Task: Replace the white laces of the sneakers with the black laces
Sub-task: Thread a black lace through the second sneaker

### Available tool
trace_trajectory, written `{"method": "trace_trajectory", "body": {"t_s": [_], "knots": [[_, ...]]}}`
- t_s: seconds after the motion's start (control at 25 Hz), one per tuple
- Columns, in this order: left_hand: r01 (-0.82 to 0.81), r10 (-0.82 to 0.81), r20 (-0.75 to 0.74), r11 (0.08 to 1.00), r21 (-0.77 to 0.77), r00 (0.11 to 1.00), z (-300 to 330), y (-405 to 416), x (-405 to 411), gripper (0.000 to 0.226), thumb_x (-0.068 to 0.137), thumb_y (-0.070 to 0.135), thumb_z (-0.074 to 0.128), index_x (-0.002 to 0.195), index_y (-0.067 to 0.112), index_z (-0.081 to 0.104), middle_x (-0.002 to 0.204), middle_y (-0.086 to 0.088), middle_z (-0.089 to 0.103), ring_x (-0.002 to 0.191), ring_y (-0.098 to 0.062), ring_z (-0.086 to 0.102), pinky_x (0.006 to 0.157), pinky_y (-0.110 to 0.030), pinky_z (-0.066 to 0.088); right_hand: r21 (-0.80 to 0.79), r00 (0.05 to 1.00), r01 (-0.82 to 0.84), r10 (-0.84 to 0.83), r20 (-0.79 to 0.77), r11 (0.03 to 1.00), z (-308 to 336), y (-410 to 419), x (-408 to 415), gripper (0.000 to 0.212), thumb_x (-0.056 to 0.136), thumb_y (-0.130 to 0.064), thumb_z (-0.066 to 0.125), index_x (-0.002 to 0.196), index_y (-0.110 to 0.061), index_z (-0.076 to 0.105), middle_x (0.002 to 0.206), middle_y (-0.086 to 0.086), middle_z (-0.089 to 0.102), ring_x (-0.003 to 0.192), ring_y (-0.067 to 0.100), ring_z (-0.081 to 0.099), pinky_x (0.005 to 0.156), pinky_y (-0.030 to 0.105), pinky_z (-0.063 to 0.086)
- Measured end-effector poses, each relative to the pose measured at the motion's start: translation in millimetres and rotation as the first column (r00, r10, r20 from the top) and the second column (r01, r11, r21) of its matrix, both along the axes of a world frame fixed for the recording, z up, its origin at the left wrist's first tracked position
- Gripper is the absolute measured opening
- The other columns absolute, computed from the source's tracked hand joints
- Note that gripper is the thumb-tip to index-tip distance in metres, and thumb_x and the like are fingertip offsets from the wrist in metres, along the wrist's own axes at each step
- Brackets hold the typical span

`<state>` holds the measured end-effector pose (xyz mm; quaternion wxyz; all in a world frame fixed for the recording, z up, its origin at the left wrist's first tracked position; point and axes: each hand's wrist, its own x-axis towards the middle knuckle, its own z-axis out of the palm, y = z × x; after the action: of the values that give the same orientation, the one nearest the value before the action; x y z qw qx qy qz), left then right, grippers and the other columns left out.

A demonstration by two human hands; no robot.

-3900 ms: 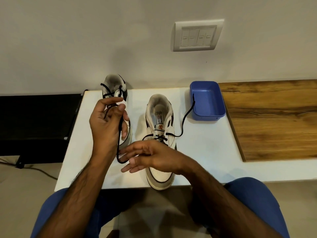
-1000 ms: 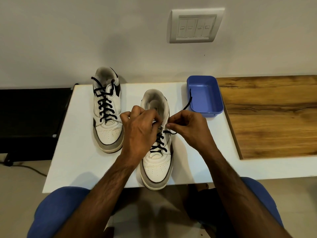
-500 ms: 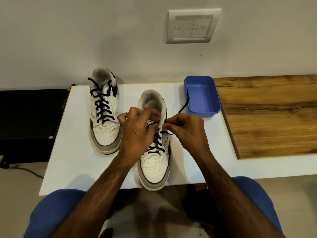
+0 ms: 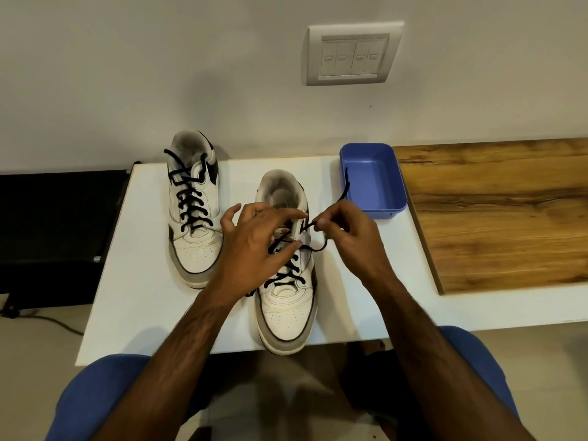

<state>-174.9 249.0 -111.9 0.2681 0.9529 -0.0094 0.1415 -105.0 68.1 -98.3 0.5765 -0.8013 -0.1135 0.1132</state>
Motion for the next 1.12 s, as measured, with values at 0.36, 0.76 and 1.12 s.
{"method": "trace_trajectory", "body": {"t_s": [0.36,0.76,1.12], "knots": [[-0.001,-0.048,-0.13,0.938,-0.346,0.99,13,12,2,0.049,0.1,0.022,0.038,0.12,0.062,0.059,0.113,0.029,0.053,0.125,-0.001,0.041,0.101,-0.037,0.021,0.06,0.991,-0.055,0.062,-0.122,0.997,5,8,-10,0.019,0.095,-0.03,0.068,0.106,-0.017,0.057,0.072,-0.007,0.063,0.066,0.003,0.061,0.063,0.018,0.049],[0.038,-0.079,-0.129,0.955,-0.296,0.988,11,20,2,0.058,0.103,0.011,0.04,0.132,0.06,0.051,0.104,0.032,0.059,0.116,0.001,0.044,0.093,-0.043,0.025,0.18,0.993,-0.062,0.043,0.107,0.982,6,0,0,0.006,0.095,-0.007,0.065,0.093,-0.006,0.059,0.094,0.002,0.072,0.085,0.015,0.066,0.075,0.028,0.053],[0.051,-0.096,-0.127,0.948,-0.315,0.987,7,20,2,0.05,0.102,0.017,0.039,0.131,0.053,0.058,0.098,0.028,0.061,0.115,-0.001,0.044,0.1,-0.049,0.027,-0.21,0.987,-0.144,0.155,0.038,0.967,5,-7,4,0.022,0.089,-0.036,0.074,0.102,-0.022,0.063,0.074,-0.003,0.053,0.064,0.005,0.048,0.06,0.022,0.041]]}}
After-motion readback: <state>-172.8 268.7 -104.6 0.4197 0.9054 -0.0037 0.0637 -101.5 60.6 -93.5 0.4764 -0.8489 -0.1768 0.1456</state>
